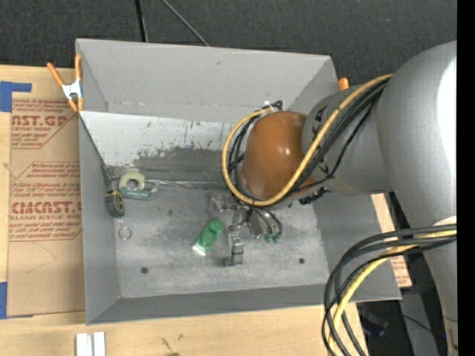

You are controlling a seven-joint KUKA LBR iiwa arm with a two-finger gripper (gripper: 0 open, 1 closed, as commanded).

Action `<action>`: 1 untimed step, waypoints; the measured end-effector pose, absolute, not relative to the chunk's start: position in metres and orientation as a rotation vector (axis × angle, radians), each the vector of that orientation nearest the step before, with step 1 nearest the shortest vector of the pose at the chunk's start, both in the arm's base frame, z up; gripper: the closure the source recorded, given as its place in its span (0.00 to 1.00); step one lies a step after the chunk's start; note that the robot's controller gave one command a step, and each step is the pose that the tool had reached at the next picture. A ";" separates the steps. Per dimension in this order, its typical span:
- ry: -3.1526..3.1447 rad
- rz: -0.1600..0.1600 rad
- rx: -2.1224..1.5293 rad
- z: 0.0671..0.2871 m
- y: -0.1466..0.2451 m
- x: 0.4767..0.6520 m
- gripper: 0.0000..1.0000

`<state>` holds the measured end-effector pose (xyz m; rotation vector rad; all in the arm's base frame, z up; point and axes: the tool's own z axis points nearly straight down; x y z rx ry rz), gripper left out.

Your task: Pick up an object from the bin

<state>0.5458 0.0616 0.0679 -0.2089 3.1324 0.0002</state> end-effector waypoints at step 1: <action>3.139 0.002 0.049 0.076 0.084 0.531 0.00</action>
Offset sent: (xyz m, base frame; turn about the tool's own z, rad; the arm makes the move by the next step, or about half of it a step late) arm -0.0151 0.0210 0.0077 0.1649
